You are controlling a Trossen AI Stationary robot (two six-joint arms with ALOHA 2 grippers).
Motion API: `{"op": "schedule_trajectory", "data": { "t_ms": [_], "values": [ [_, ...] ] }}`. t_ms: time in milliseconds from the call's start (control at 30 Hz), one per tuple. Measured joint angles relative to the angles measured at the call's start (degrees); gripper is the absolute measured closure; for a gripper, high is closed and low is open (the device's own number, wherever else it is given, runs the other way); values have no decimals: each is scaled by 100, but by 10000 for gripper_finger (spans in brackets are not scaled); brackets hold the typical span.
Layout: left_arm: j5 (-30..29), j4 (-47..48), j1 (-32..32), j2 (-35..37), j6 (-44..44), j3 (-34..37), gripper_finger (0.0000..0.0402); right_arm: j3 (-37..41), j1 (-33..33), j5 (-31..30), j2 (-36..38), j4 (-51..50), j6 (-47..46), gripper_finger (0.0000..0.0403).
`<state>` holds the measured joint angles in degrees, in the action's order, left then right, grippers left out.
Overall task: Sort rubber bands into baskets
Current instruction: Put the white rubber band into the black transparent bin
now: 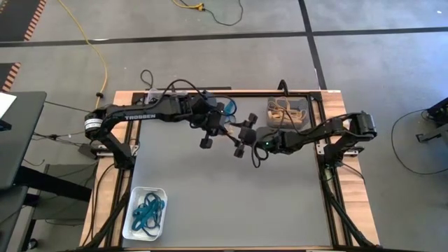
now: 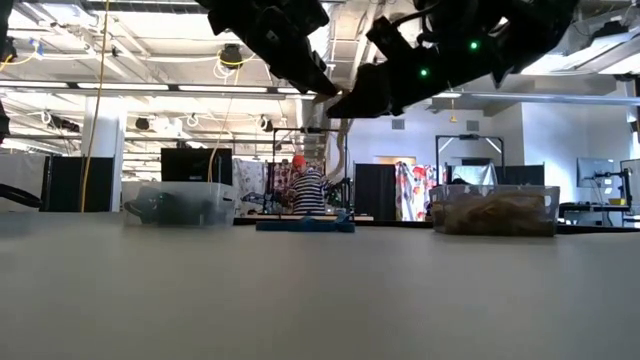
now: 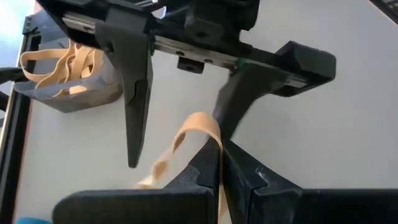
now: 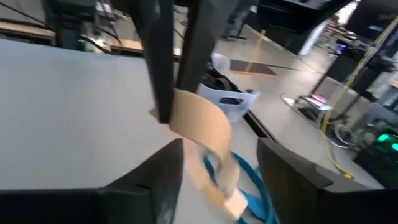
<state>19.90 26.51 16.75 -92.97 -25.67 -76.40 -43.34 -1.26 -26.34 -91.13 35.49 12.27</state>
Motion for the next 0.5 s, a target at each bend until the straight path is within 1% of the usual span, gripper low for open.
{"op": "schedule_trajectory", "data": {
  "t_ms": [67,133,300,333,367,500],
  "values": [
    [0,-1,0,0,0,0,401,1,0,-162,7,-53,19,194],
    [0,-1,2,0,-2,0,401,1,-3,-239,9,-156,22,234],
    [2,17,2,0,-96,0,401,1,-72,-412,11,-264,28,365],
    [3,19,2,0,-101,0,401,1,-75,-457,11,-274,26,379],
    [15,21,2,0,-105,0,401,1,-76,-523,11,-285,24,381],
    [18,127,7,0,-197,14,391,1,-73,-927,65,-463,26,381]
  ]
}}
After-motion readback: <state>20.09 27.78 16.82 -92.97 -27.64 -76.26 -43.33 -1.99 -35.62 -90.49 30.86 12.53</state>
